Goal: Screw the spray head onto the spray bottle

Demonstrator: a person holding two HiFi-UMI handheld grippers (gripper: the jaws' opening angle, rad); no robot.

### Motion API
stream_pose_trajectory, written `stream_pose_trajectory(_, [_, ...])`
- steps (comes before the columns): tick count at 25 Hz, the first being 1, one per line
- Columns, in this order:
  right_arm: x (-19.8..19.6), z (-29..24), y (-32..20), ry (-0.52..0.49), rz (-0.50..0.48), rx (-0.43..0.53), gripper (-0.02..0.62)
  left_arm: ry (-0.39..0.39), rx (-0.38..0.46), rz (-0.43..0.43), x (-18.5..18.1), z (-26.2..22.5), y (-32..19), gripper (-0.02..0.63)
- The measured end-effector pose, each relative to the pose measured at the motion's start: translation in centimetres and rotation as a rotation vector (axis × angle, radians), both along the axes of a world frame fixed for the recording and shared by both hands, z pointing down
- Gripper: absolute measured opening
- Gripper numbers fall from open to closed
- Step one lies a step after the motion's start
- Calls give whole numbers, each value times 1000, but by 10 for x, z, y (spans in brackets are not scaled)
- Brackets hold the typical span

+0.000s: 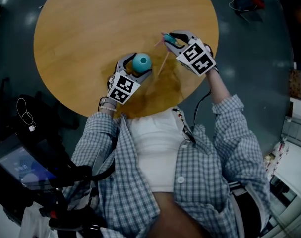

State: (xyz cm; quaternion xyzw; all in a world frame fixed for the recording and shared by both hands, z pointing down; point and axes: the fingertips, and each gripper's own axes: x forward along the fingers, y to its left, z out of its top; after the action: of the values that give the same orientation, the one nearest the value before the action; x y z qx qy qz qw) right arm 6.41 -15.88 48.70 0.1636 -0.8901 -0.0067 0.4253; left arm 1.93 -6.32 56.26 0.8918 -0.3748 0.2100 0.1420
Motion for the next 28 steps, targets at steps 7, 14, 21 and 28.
stream_pose_trajectory(7, [-21,-99,-24,-108,-16,333,120,7,-3,9,-1,5,-9,390])
stream_pose_trajectory(14, [-42,-195,-14,-246,-56,551,120,2,-3,18,-1,4,-16,390])
stream_pose_trajectory(21, [-54,-212,20,-225,-113,601,120,6,-9,21,0,7,-16,390])
stream_pose_trajectory(28, [-58,-200,21,-295,-76,589,118,8,-10,23,0,7,-16,390])
